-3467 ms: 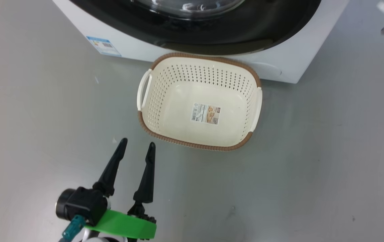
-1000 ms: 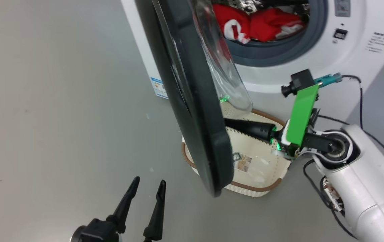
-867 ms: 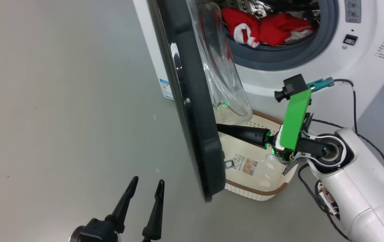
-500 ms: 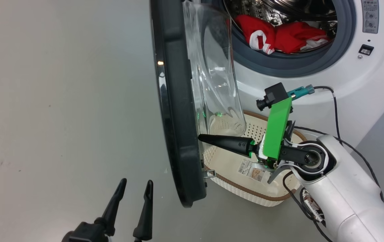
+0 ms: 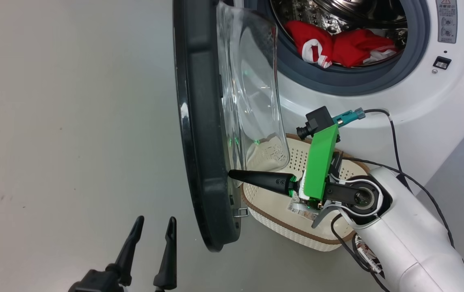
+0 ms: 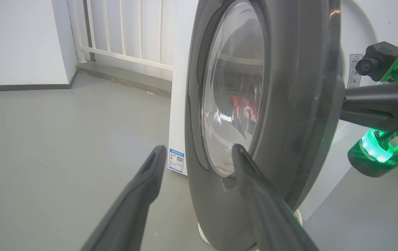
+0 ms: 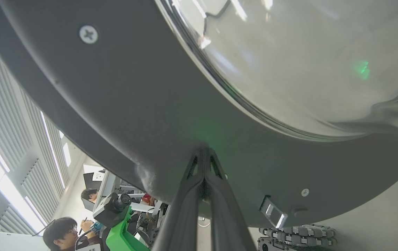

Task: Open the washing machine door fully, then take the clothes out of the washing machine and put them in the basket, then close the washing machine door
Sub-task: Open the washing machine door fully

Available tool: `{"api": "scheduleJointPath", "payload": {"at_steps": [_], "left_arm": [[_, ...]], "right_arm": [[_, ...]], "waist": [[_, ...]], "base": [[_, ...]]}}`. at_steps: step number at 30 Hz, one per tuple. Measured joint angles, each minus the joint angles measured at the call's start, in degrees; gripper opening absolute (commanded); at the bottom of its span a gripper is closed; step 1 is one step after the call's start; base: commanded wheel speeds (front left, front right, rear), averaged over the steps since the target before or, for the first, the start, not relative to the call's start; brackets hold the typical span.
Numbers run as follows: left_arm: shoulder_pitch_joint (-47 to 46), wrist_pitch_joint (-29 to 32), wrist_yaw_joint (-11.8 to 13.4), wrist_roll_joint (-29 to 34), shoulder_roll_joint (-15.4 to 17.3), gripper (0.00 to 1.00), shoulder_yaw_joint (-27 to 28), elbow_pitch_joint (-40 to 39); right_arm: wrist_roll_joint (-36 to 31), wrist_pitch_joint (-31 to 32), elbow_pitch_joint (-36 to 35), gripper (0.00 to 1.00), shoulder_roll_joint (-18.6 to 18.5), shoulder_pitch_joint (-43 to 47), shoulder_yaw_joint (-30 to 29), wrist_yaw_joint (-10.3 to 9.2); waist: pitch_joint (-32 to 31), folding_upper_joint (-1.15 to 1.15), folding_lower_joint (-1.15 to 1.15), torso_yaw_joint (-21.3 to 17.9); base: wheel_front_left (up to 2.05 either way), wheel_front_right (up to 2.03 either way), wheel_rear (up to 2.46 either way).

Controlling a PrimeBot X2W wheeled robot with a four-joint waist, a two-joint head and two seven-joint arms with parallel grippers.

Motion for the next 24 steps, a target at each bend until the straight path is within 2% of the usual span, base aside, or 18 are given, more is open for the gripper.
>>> {"api": "scheduleJointPath", "payload": {"at_steps": [3, 4, 5, 6, 7, 8, 11, 19, 24], "left_arm": [[0.0, 0.0, 0.0, 0.0, 0.0, 1.0, 0.0, 0.0], [0.0, 0.0, 0.0, 0.0, 0.0, 1.0, 0.0, 0.0], [0.0, 0.0, 0.0, 0.0, 0.0, 1.0, 0.0, 0.0], [0.0, 0.0, 0.0, 0.0, 0.0, 1.0, 0.1, 0.1], [0.0, 0.0, 0.0, 0.0, 0.0, 1.0, 0.1, 0.2], [0.0, 0.0, -0.1, 0.0, 0.0, 1.0, 0.1, 0.4], [0.0, 0.0, -0.3, 0.0, 0.0, 1.0, 0.4, 1.1], [0.0, 0.0, -3.1, 0.2, 0.0, 1.0, 1.5, 3.7], [-0.1, 0.0, -3.3, 0.5, 0.0, 1.0, 2.8, 4.3]], "right_arm": [[0.0, -0.7, 0.0, 0.0, 0.0, 0.0, 0.2, 0.0], [0.0, -1.1, 0.0, 0.12, 0.1, 0.0, 0.3, 0.0], [0.0, -1.6, 0.1, 0.31, 0.1, 0.0, 0.3, 0.0], [-0.1, -2.0, 0.2, 0.45, 0.1, 0.0, 0.3, 0.0], [-0.2, -2.4, 0.2, 0.84, 0.1, 0.1, 0.2, 0.0], [-0.4, -2.7, 0.3, 1.0, 0.1, 0.1, 0.1, 0.0], [-0.7, -3.6, 0.5, 1.0, -0.2, 0.5, -0.3, 0.0], [-3.4, -9.3, 0.2, 1.0, -2.5, 5.3, -1.2, 0.01], [-4.6, -12.1, -0.3, 1.0, -4.2, 7.6, -1.4, 0.01]], "waist": [[-0.1, 0.0, 0.0, -0.1], [-0.2, 0.0, 0.0, -0.1], [-0.3, 0.0, 0.0, -0.1], [-0.4, 0.0, 0.0, -0.2], [-0.5, 0.0, 0.0, -0.2], [-0.7, 0.0, 0.0, -0.2], [-1.1, 0.0, 0.0, -0.4], [-2.7, 0.0, 0.0, -1.1], [-2.9, 0.0, 0.0, -2.7]], "base": [[0.0, 0.0, 0.0], [0.0, 0.0, 0.0], [0.0, 0.0, 0.0], [0.0, 0.0, 0.0], [0.0, 0.0, 0.0], [0.0, 0.0, 0.0], [0.0, 0.0, 0.0], [0.0, 0.0, 0.0], [0.0, 0.0, 0.0]]}}
